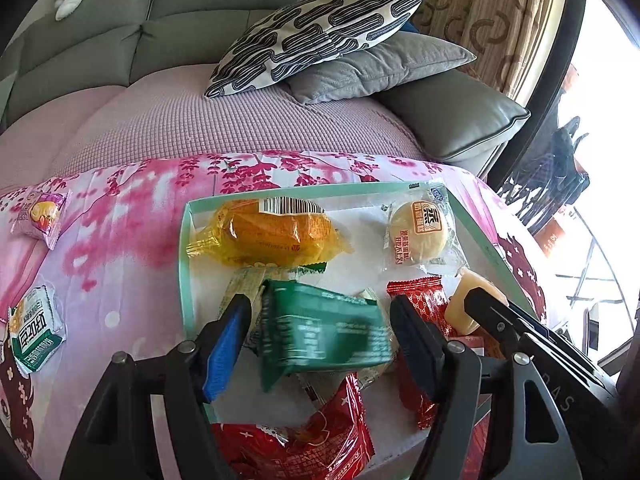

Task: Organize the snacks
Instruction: 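Open the left gripper releasing the green packet while the right releases the jelly cup in the tray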

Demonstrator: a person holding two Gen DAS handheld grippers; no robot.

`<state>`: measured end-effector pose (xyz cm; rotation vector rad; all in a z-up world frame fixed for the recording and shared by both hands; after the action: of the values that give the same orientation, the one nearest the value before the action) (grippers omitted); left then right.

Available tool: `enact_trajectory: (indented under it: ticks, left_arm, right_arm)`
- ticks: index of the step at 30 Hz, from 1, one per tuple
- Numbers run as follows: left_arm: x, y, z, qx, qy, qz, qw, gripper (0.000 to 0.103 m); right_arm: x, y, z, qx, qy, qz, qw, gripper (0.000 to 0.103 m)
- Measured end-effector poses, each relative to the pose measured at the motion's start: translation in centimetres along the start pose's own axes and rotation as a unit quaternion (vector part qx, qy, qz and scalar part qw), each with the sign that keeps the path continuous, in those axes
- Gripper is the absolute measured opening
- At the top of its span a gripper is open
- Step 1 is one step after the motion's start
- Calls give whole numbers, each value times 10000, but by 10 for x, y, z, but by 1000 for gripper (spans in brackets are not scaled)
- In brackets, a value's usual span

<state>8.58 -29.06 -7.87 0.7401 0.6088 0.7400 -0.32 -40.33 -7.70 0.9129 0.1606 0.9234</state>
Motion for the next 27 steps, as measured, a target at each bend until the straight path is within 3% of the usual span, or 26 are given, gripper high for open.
enact_trajectory:
  ticks: [10, 20, 27]
  left_arm:
    - [16, 17, 1, 66, 166, 136, 9997, 73]
    - [53, 27, -3, 154, 519, 643, 9965, 73]
    - [64, 29, -6, 207, 615, 781, 9948, 73]
  right_arm:
    - [12, 8, 0, 2, 175, 10, 9998, 43]
    - [24, 16, -9, 184, 474, -124, 9986, 43]
    - [32, 16, -14, 267, 630, -144, 9975, 43]
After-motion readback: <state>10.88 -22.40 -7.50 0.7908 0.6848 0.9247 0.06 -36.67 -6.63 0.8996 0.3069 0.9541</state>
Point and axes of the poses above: each gripper's, at about its wrist camera, not at the fingertips, and y roughly against the way its jaws point, x to its left, z to its top, the point moved 9 cm from there along -y, roughly the way its jaws point, and after that the axes turned 3 degrees about x, right-handed, at the moved point
